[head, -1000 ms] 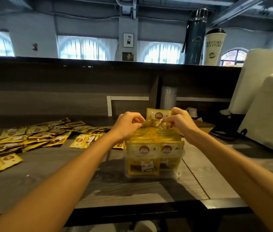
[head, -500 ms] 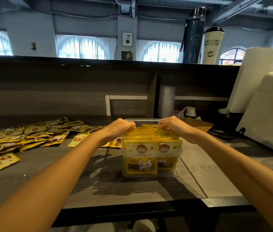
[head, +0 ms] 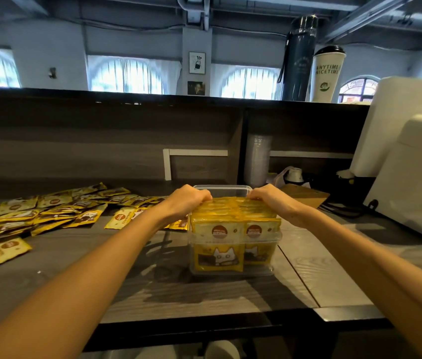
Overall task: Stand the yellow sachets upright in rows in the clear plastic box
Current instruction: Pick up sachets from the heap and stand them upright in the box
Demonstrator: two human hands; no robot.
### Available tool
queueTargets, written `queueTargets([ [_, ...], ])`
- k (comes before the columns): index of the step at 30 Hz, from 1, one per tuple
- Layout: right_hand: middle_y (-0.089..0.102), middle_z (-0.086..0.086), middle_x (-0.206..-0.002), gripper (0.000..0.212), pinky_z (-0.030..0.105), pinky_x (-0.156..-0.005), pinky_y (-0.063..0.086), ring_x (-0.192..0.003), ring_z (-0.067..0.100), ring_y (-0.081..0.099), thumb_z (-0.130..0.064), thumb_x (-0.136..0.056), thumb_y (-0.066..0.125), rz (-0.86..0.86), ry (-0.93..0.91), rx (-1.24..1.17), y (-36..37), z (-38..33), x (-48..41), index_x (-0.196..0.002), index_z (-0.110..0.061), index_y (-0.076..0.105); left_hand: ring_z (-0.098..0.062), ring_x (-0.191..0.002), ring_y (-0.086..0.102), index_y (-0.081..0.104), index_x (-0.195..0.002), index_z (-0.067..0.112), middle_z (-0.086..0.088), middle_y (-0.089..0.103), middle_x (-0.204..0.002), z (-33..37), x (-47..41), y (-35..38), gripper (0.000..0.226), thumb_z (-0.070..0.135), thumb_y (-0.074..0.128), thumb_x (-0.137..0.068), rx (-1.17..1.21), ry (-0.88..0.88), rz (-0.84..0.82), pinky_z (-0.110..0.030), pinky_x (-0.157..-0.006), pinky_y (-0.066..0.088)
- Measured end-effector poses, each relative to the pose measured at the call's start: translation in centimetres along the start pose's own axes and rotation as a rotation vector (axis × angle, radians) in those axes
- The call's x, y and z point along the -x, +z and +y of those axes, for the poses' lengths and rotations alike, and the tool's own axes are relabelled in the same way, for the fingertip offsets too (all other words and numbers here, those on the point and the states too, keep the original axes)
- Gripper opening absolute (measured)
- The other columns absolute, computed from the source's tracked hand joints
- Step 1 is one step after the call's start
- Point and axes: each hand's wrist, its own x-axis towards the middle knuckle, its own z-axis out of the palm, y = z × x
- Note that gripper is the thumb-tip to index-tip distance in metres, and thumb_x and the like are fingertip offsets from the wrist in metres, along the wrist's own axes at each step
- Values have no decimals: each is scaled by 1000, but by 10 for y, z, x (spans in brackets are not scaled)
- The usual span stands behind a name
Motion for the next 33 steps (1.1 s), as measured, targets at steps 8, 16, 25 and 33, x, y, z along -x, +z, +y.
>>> queueTargets([
  [8, 60, 14, -110, 32, 23, -78, 44, -98, 18, 54, -22, -98, 40, 61, -58, 7, 0, -4, 8, -108, -5, 65, -31, -99, 60, 69, -96, 1, -17, 67, -100, -2, 6, 0, 43, 34, 41, -94, -40, 102, 85, -52, -95, 44],
  [16, 62, 13, -118, 28, 32, -91, 45, -107, 24, 56, -21, -95, 45, 146, -61, 212, -1, -17, 5, -113, -8, 62, -19, -100, 55, 66, -104, 1, -8, 62, -103, 2, 9, -7, 38, 25, 37, -98, -9, 120, 241, -34, -87, 42],
  [25, 49, 10, -132, 36, 35, -103, 42, -122, 25, 47, -6, -92, 44, 333, -443, 233, 61, -99, 10, -127, -7, 52, -22, -97, 55, 63, -109, 4, -11, 63, -106, -25, 36, -47, 28, 13, 41, -95, -61, 58, 802, -27, -77, 38],
  [33, 43, 12, -134, 41, 34, -99, 38, -123, 28, 43, -2, -91, 47, 141, -365, 243, 172, -105, 13, -131, -3, 41, -31, -117, 51, 54, -126, 7, -16, 57, -128, -100, 54, -59, 34, 8, 41, -94, -218, -305, 662, -35, -93, 41],
])
